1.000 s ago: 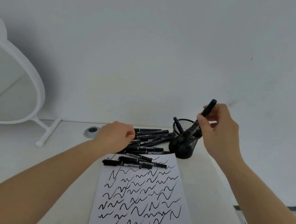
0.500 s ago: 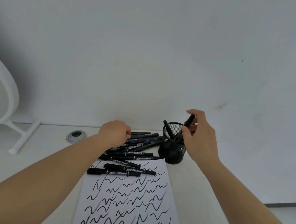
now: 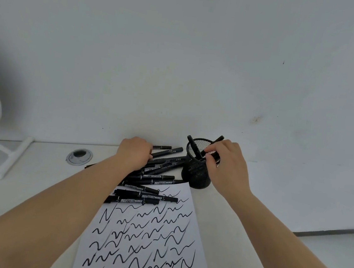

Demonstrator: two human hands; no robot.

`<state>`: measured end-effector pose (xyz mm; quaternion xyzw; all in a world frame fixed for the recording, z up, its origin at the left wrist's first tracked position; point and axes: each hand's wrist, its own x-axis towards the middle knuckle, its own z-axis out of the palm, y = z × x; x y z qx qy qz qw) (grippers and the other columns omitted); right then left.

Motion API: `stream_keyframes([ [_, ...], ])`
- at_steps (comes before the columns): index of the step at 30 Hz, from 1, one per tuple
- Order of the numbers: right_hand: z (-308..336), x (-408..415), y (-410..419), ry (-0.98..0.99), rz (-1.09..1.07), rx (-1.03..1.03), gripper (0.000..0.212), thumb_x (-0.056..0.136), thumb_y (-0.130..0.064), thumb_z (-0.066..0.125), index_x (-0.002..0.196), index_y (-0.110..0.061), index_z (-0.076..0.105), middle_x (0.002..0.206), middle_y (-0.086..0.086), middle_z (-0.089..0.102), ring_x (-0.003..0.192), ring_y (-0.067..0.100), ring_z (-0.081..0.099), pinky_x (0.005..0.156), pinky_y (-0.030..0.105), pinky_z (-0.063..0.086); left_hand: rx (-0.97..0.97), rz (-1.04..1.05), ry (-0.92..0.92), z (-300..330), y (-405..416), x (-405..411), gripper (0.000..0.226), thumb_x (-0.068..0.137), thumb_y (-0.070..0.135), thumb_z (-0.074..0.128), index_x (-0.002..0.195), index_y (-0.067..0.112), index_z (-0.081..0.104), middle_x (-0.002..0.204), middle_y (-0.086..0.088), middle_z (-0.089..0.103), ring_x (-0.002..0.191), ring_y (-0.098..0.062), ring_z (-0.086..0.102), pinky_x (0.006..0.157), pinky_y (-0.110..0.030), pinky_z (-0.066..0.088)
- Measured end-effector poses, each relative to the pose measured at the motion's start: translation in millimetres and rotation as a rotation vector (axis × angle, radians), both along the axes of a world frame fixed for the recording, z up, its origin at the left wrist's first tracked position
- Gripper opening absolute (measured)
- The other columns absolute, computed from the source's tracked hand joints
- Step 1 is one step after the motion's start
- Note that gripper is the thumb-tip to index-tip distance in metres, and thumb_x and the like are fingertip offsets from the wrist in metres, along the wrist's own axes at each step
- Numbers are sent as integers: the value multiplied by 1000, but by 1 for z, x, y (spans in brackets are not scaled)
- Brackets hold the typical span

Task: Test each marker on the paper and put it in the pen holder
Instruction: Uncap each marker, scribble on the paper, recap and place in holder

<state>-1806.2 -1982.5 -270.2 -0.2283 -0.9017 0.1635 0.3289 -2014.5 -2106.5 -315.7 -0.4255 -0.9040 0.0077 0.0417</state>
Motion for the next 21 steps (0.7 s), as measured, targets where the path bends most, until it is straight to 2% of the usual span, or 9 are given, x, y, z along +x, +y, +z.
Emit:
stream_keyframes([
  [6,0,11,-8,121,-35,38,20,81,-1,55,96,-12,62,100,2,58,99,21,44,75,22,34,-37,14,152,0,-6,3,19,92,22,50,109,17,57,111,-3,56,107,-23,47,80,-34,37],
  [10,6,18,-18,180,-46,45,24,77,0,59,98,-10,62,105,5,58,101,25,45,78,36,42,14,47,188,2,-16,8,20,93,17,46,111,11,51,114,-6,51,108,-24,44,74,-32,35],
  [13,12,25,-29,239,-46,40,25,77,0,60,99,-10,61,105,5,58,100,25,45,80,35,41,86,57,180,13,-32,11,21,96,20,42,111,8,48,115,-9,48,106,-24,43,72,-31,37],
  [15,13,30,-39,267,-25,7,24,79,-1,59,100,-11,60,101,3,59,96,22,46,80,29,39,193,68,105,24,-44,18,22,98,24,37,110,7,47,110,-9,51,97,-24,48,70,-32,39],
  [17,12,34,-53,240,27,-100,21,83,-4,55,100,-16,59,93,-5,59,89,13,47,75,19,36,350,113,-70,38,-57,32,18,98,25,36,104,12,46,96,-5,59,80,-21,53,63,-32,40],
  [19,10,35,-70,147,112,-331,17,88,-12,52,97,-25,60,84,-14,60,78,0,50,67,12,35,510,123,-244,48,-71,53,9,97,25,37,99,19,43,84,5,63,76,-18,57,65,-35,44],
  [21,8,34,-89,82,184,-540,13,91,-21,51,93,-31,60,78,-15,61,70,-6,53,63,10,38,638,78,-323,56,-89,78,5,96,25,40,93,27,42,78,15,64,79,-10,61,71,-34,48],
])
